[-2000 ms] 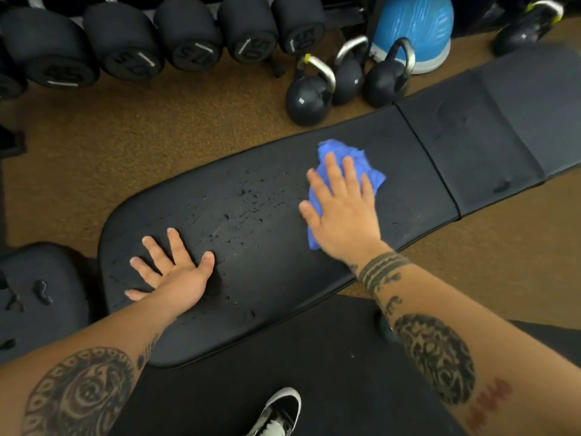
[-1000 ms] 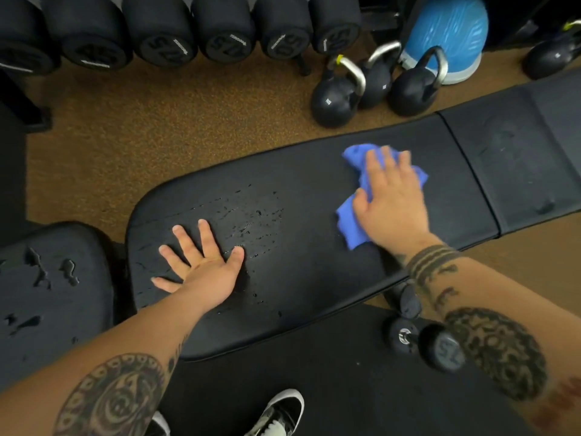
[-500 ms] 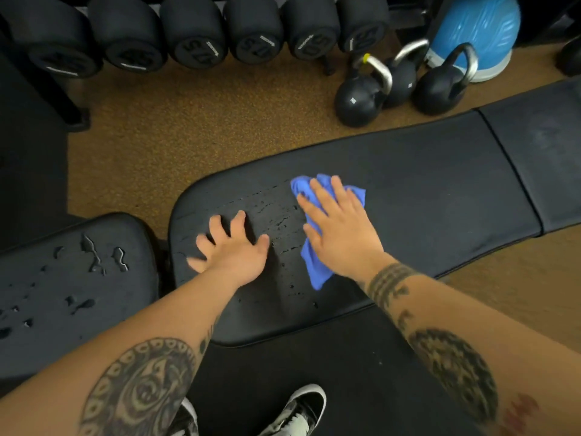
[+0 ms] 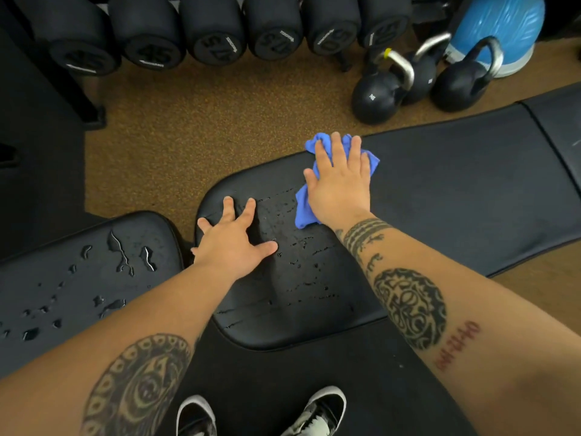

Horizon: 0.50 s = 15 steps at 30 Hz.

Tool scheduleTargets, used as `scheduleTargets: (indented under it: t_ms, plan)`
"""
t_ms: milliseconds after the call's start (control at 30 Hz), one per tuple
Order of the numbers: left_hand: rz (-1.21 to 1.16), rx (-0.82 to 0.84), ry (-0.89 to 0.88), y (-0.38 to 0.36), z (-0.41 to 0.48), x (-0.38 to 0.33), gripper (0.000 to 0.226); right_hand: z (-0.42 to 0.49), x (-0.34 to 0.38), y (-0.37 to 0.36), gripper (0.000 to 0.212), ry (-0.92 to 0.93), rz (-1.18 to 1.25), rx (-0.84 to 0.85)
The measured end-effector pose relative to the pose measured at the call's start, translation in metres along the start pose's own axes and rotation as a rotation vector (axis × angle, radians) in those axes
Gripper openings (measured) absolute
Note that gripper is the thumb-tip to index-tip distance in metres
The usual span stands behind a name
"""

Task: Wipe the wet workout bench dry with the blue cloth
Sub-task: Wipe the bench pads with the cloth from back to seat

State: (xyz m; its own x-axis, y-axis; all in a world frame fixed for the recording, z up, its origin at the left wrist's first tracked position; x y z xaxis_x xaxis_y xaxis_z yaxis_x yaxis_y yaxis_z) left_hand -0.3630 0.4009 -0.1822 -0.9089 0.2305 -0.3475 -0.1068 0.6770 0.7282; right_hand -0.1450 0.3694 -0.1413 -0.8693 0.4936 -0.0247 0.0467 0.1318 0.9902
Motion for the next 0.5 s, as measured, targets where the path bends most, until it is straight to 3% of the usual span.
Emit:
scheduleTargets:
  t_ms: [133, 200, 367, 500]
  plan:
    - [0.029, 0.034, -0.034, 0.005, -0.003, 0.001, 0.102, -0.058, 0.03, -0.009, 0.059, 0.303, -0.063, 0.064]
    - [0.033, 0.058, -0.037, 0.006, -0.005, 0.001, 0.103, -0.097, 0.018, -0.014, 0.06, 0.356, -0.063, 0.118]
    - [0.055, 0.08, -0.036, 0.004, -0.001, 0.002, 0.104, -0.094, -0.061, 0.0, 0.063, 0.114, -0.037, 0.079]
    - [0.065, 0.071, -0.05, 0.0, 0.0, 0.003, 0.104, -0.042, -0.06, 0.005, 0.063, -0.09, -0.011, 0.022]
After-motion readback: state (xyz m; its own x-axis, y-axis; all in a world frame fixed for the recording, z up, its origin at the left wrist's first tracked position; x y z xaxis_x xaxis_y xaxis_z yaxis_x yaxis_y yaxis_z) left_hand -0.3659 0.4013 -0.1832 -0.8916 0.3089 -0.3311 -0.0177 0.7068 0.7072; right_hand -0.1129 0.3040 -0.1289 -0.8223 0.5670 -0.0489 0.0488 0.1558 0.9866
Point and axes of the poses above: each hand's wrist, its own z-axis towards the middle knuckle, its own y-axis out of the back of the hand, x = y × z, the point moved 7 cm from there along z, towards the middle knuckle, and after that the axes turned 3 degrees about -z, right-handed, at the moved point
